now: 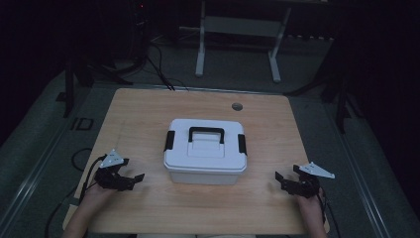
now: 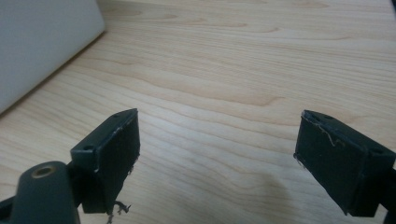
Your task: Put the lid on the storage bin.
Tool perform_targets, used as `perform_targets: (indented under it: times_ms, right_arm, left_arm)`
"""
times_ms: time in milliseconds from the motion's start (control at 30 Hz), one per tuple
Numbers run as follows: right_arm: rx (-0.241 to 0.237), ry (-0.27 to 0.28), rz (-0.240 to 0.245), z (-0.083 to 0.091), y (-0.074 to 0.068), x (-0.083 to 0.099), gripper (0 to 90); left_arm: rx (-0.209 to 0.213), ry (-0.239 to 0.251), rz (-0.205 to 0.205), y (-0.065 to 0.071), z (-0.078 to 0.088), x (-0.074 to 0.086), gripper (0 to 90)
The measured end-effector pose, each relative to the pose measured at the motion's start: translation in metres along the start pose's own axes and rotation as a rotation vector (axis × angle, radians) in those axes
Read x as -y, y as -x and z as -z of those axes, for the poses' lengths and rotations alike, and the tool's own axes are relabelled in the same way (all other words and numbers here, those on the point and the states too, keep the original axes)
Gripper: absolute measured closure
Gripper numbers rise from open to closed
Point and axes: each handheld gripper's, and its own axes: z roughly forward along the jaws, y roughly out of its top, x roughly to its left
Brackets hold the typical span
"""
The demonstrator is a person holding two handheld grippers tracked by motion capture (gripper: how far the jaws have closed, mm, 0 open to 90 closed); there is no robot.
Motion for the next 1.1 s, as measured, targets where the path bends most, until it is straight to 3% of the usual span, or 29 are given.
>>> perform_targets:
  times_ms: [200, 433, 533, 567, 733, 967, 1100]
  right_arm:
    - [0.032, 0.013, -0.032, 0.002, 0.003, 0.000, 13.8]
    - [0.062, 0.005, -0.027, 0.001, 0.003, 0.001, 13.8]
    - [0.070, 0.002, -0.025, 0.000, 0.002, 0.001, 13.8]
    - [0.073, 0.003, -0.027, 0.001, 0.002, 0.001, 13.8]
    - [0.079, 0.002, -0.026, 0.000, 0.002, 0.001, 13.8]
    - [0.078, 0.001, -0.031, 0.000, 0.002, 0.001, 13.8]
    - [0.077, -0.003, -0.037, 0.000, 0.003, 0.001, 13.8]
  left_arm:
    - [-0.071, 0.015, 0.033, -0.002, 0.001, 0.003, 9.2]
    - [-0.105, 0.040, 0.056, 0.000, 0.000, 0.009, 8.5]
    - [-0.143, 0.065, 0.062, 0.001, 0.000, 0.009, 8.5]
    - [-0.177, 0.084, 0.066, 0.002, 0.002, 0.009, 8.4]
    - [-0.237, 0.134, 0.101, 0.001, 0.007, 0.009, 8.4]
    - [-0.302, 0.110, 0.101, 0.002, 0.004, 0.013, 8.4]
    - [-0.292, 0.087, 0.082, 0.005, 0.000, 0.014, 8.4]
